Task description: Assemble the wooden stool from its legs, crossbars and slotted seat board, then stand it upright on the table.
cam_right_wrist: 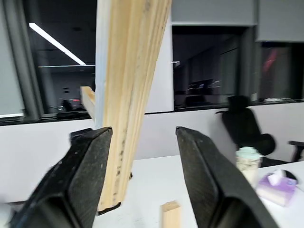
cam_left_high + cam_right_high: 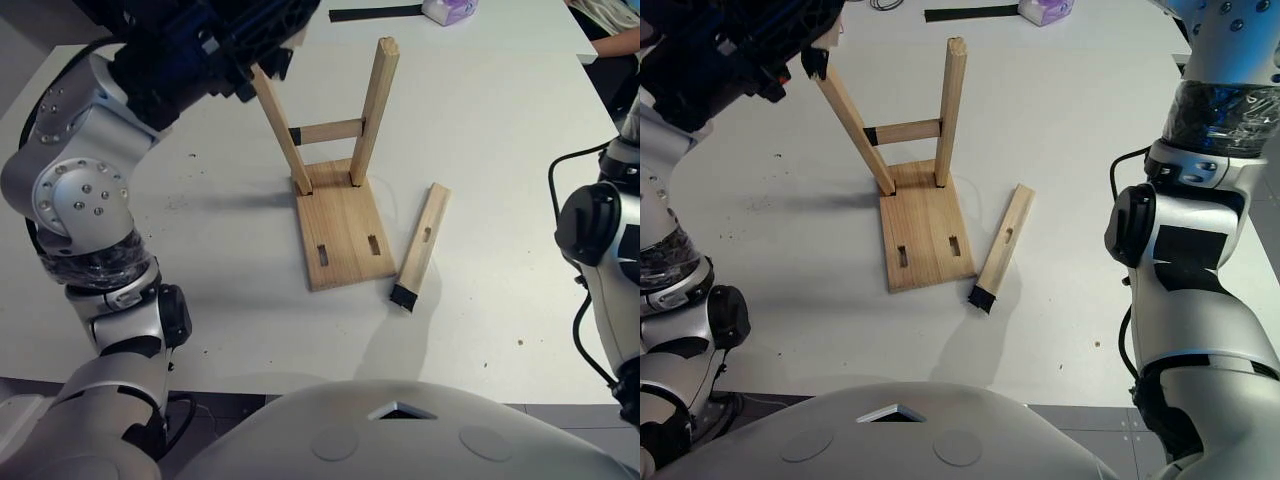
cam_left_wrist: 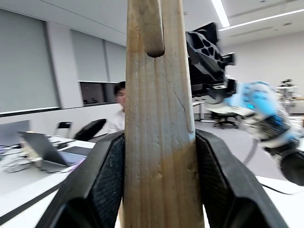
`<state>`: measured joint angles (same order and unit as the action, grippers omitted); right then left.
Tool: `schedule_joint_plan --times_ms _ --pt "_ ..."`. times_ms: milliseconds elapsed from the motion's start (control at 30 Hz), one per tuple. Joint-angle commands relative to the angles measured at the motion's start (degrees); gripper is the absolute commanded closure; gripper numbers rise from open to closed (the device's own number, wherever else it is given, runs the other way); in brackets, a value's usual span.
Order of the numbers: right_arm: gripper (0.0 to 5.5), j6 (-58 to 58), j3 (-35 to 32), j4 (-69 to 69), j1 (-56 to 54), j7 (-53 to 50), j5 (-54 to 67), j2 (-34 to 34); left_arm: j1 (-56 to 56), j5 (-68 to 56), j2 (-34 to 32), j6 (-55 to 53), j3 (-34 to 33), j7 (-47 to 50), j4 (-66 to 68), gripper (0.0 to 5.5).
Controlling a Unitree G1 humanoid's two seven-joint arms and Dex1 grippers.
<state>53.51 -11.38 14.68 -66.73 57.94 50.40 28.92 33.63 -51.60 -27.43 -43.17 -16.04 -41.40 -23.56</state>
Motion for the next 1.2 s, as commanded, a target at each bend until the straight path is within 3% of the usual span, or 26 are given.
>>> schedule_joint_plan --times_ms 33,300,800,1100,1200 --pt "3.04 3.6 1.2 2.0 -2.1 7.9 2.2 2.7 -2.5 -2.4 -1.7 0.7 1.2 -3.6 -1.9 3.45" --pt "1.89 8.8 1.1 2.3 -3.7 16.6 5.4 4.8 -4.1 -9.4 -3.2 -0.7 1.6 -7.2 -2.2 3.45" --pt "1.89 9.4 1.9 1.5 -6.8 18.2 5.6 3.3 -8.4 -11.4 -4.1 -0.6 4.9 -6.4 -4.2 3.45" --pt "3.2 9.1 4.5 3.1 -7.8 20.8 3.7 4.3 -9.2 -9.9 -5.6 0.4 5.4 -6.9 -4.6 3.46" --pt "3.32 8.6 6.1 2.3 -7.0 21.6 2.4 4.6 -8.9 -9.0 -6.5 0.7 5.9 -7.4 -4.1 3.46"
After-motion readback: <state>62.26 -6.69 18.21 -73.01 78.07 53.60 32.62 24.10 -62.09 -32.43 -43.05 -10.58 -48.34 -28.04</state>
